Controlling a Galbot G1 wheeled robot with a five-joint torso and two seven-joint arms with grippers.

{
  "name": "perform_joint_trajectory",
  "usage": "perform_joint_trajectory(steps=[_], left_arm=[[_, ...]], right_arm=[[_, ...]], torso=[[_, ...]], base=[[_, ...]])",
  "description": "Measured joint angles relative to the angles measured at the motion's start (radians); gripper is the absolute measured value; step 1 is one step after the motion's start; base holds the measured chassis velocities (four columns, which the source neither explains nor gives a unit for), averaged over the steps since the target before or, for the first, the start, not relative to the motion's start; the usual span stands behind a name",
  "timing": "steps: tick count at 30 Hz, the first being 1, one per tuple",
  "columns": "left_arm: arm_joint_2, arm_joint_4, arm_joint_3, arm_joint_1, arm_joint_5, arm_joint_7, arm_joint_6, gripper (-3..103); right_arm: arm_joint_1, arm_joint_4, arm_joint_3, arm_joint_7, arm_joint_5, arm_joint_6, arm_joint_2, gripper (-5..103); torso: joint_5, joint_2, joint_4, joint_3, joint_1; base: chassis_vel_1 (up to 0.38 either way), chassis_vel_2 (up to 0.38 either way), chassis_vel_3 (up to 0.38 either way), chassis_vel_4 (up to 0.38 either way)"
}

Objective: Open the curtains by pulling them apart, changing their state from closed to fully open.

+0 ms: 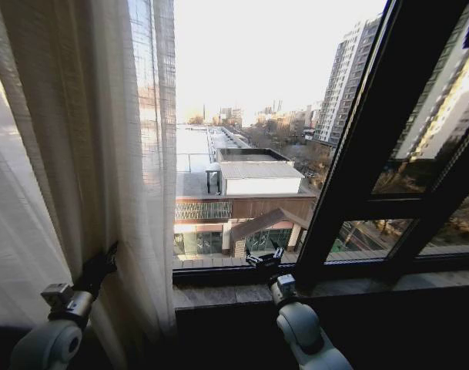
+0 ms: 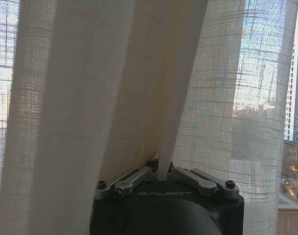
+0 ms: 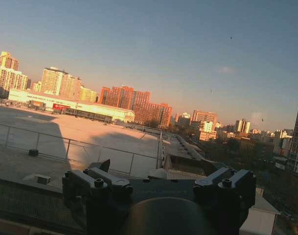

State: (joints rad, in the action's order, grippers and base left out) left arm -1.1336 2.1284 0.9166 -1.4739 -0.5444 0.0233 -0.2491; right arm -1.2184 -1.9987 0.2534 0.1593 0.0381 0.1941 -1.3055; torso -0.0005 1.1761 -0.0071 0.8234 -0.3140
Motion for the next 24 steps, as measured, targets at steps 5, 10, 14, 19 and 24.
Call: perform_joint_trajectory(steps=[5, 10, 14, 19, 24], left_arm=[[-0.005, -0.001, 0.017, -0.002, 0.0, -0.001, 0.001, 0], [-0.006, -0.015, 0.036, 0.004, 0.0, -0.081, 0.017, 0], [-0.001, -0.038, 0.086, 0.017, 0.007, -0.207, -0.006, 0], [0.021, -0.103, 0.213, 0.015, -0.013, -0.279, -0.013, 0], [0.022, -0.142, 0.317, 0.005, -0.016, -0.379, -0.021, 0]], right_arm=[[-0.001, -0.001, 0.001, -0.001, 0.0, 0.0, 0.003, 100], [-0.003, -0.003, 0.0, -0.003, 0.0, -0.003, 0.006, 100], [-0.002, -0.002, -0.005, -0.006, 0.0, -0.008, 0.005, 100], [0.005, 0.013, -0.015, -0.012, 0.0, -0.027, 0.002, 100], [0.008, 0.025, -0.022, -0.024, 0.0, -0.041, -0.001, 100]], torso=[[0.0018, 0.0, -0.0011, 0.0, 0.0], [0.0009, 0.0, -0.0008, 0.0, 0.0], [0.0, 0.0, -0.0004, 0.0, 0.0], [0.0007, 0.0, -0.0006, 0.0, 0.0], [0.0009, 0.0, -0.0006, 0.0, 0.0]], base=[[-0.018, -0.029, 0.017, 0.016], [-0.062, -0.04, 0.042, 0.03], [0.0, 0.0, 0.0, 0.0], [0.0, 0.0, 0.0, 0.0], [0.0, 0.0, 0.0, 0.0]])
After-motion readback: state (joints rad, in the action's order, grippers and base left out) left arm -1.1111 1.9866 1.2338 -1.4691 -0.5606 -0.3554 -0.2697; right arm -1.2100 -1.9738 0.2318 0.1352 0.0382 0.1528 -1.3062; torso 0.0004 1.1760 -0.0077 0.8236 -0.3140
